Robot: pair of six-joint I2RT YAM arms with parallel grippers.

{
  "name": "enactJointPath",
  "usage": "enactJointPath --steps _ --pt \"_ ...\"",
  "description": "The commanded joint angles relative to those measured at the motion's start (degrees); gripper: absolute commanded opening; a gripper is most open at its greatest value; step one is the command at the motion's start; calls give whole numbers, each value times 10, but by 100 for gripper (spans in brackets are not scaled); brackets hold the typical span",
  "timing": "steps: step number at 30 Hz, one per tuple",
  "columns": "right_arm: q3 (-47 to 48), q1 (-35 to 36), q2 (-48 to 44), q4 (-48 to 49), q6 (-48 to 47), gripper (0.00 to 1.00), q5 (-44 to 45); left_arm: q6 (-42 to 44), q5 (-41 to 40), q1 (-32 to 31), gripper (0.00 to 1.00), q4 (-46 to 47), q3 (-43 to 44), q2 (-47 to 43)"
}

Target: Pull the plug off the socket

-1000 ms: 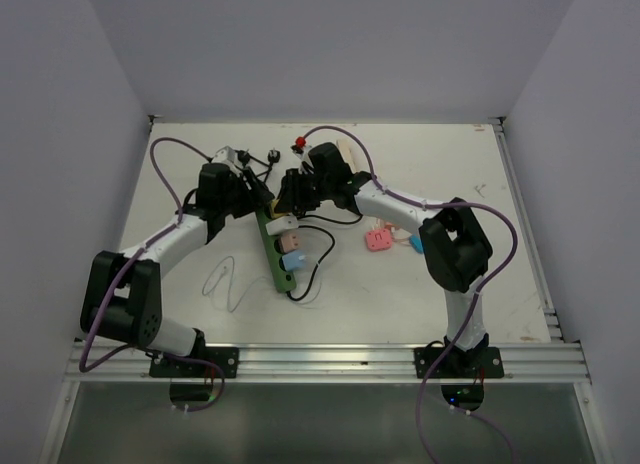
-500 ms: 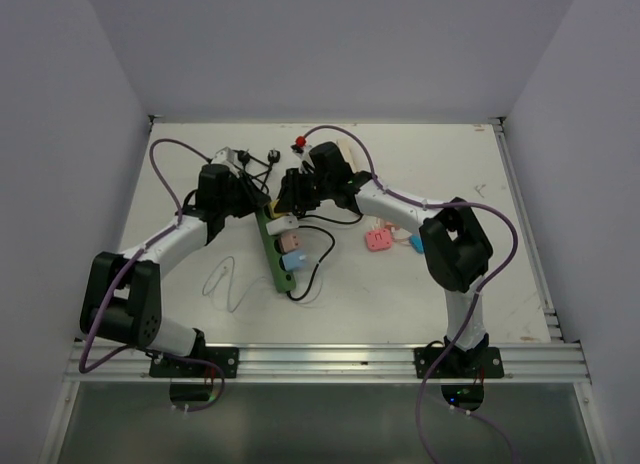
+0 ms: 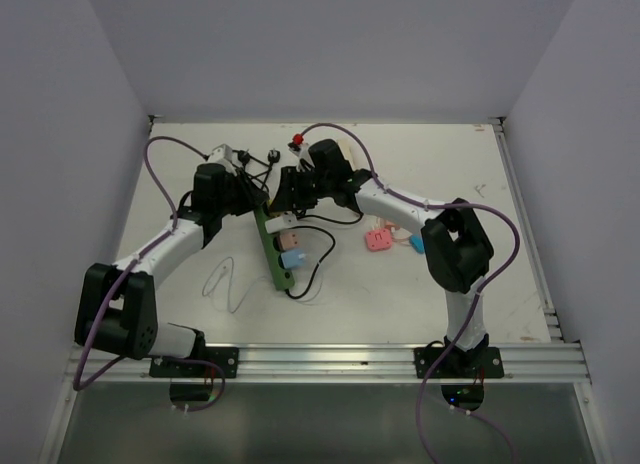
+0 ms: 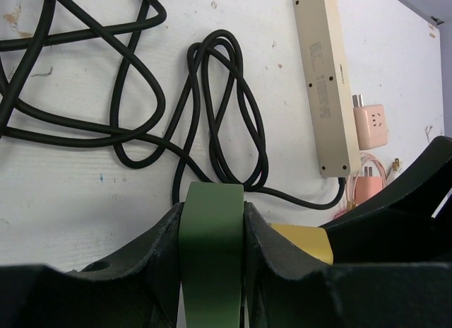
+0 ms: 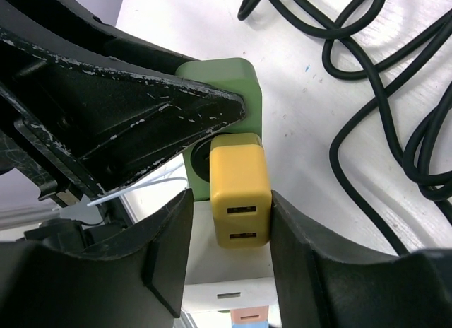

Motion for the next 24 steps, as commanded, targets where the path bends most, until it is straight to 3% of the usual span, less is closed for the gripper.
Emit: enactJointPath --steps 1,4,5,8,24 --pt "31 9 -25 18 5 43 -19 14 19 -4 0 62 18 -25" --pt "32 9 -24 16 3 29 -19 17 16 -4 0 61 18 -28" --pt "32 9 -25 11 1 15 -16 19 12 -4 0 58 18 -29" --pt "28 10 -35 -1 -6 0 -7 31 -5 -4 0 45 20 -30" --pt "55 -8 -119 -108 -6 0 18 122 -178 -3 0 -60 76 -38"
